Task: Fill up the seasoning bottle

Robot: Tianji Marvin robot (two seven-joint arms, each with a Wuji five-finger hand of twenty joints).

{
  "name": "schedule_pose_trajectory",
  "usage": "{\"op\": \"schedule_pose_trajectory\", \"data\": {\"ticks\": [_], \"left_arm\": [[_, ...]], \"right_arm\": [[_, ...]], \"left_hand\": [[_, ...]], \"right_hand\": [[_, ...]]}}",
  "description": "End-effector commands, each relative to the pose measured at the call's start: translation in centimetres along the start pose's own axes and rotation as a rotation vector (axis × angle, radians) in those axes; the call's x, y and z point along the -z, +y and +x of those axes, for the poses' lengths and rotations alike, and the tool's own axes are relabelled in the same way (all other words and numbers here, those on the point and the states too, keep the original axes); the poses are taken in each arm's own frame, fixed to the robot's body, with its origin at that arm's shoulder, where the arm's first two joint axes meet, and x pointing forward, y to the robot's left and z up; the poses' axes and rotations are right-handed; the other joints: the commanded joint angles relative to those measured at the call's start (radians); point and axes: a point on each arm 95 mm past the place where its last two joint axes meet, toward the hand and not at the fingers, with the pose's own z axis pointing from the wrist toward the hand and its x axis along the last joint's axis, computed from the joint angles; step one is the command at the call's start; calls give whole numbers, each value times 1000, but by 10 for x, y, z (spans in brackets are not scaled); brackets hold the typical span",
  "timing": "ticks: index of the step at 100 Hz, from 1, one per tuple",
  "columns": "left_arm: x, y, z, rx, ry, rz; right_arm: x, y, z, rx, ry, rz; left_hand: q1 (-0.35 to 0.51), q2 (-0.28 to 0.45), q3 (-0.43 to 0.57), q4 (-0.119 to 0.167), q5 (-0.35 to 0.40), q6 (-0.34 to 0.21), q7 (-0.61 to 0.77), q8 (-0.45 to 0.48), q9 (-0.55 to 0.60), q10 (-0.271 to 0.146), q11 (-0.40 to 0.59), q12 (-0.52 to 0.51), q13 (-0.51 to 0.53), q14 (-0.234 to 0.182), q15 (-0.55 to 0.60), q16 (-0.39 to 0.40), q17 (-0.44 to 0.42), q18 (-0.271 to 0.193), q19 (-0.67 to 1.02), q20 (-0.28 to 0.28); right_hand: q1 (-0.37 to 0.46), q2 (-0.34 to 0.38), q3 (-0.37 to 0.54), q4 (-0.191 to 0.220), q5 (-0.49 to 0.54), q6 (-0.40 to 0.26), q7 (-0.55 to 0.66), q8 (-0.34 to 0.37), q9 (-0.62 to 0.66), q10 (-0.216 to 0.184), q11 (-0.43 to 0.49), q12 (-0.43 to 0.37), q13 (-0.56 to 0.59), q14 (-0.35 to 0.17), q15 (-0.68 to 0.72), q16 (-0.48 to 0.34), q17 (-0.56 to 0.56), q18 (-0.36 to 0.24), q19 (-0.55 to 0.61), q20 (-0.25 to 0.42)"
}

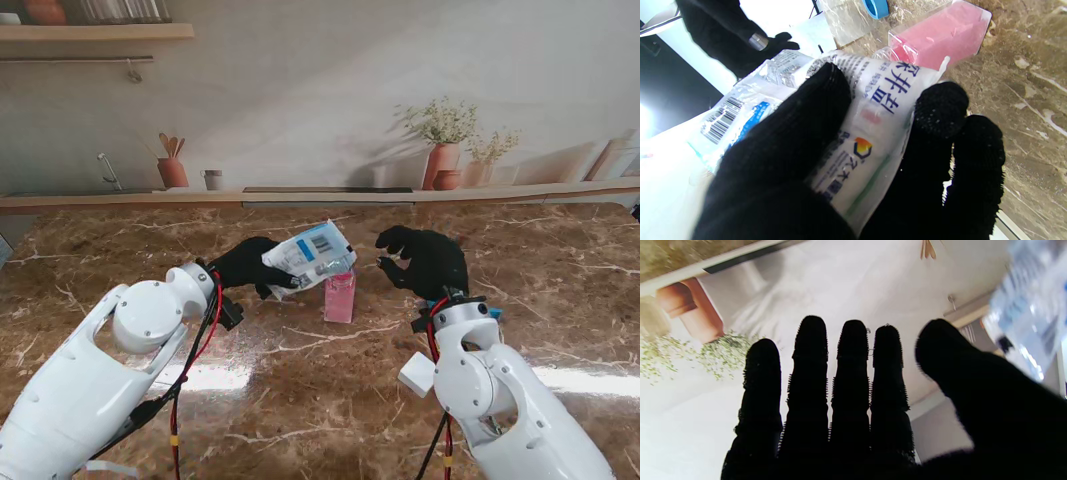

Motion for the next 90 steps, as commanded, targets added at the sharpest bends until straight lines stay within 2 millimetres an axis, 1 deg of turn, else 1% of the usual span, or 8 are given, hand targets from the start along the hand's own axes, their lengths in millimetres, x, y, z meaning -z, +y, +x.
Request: {"op": "schedule_pose_trajectory", "data": {"ticks": [1,15,20,35,50,61,73,90], "left_arm": [[-3,-9,5,-16,-4,3],[-8,-17,9,-41,-27,-8],[-10,-20,10,-47,-34,-11],[-17,-27,11,-81,-55,-25],[-23,-28,9,-96,-76,-47],[-27,-28,6,-105,-88,-63],[-30,-29,5,-120,-102,-71],[-33,-31,6,-152,-122,-88]], "right_arm": [[7,-15,-14,24,-32,70],[11,-26,-30,113,-42,130],[13,-30,-36,128,-53,145],[20,-40,-52,131,-87,177],[30,-46,-67,138,-113,204],[37,-48,-76,139,-127,221],[43,-50,-80,127,-145,226],[47,-52,-83,115,-168,223]], "left_hand": [[176,198,194,49,94,-78,378,113,76,-78,226,76,13,-24,34,11,-12,3,40,24],[175,194,195,48,99,-72,369,104,82,-78,223,64,18,-22,33,9,-9,3,40,25],[174,195,197,48,99,-71,368,102,83,-78,222,62,19,-19,32,8,-7,3,40,26],[171,192,201,45,101,-76,368,99,85,-83,225,60,22,-24,34,8,-5,1,40,26],[170,191,206,43,102,-74,370,97,85,-82,228,59,23,-21,36,8,-4,2,43,28],[168,189,208,40,102,-76,371,96,86,-83,229,58,24,-23,36,8,-2,-1,43,28],[167,186,212,38,103,-75,372,94,87,-81,230,57,25,-22,36,7,-2,-1,44,29],[165,181,218,35,105,-73,373,91,88,-83,231,55,27,-27,34,5,1,-2,45,29]], "right_hand": [[-60,38,-42,69,-48,25,-111,37,-64,10,-61,-70,-60,-23,-86,-55,-53,-34,-88,-47],[-119,62,-162,82,-140,48,-218,32,-201,29,-181,-192,-199,-30,-262,-192,-162,-90,-290,-162],[-137,84,-204,87,-164,55,-239,24,-234,35,-204,-219,-229,-34,-286,-218,-176,-102,-321,-186],[-192,143,-341,131,-226,69,-297,-10,-320,34,-249,-298,-322,-57,-343,-296,-232,-153,-433,-288],[-285,156,-342,157,-259,80,-343,-47,-389,34,-287,-355,-388,-80,-370,-338,-265,-186,-490,-350],[-339,178,-327,164,-295,81,-370,-67,-435,30,-296,-376,-429,-88,-378,-350,-292,-191,-509,-369],[-349,199,-320,166,-301,72,-371,-68,-440,41,-288,-377,-433,-68,-371,-347,-298,-177,-508,-370],[-330,208,-316,167,-295,55,-360,-61,-437,42,-281,-372,-430,-65,-365,-341,-296,-167,-501,-365]]}}
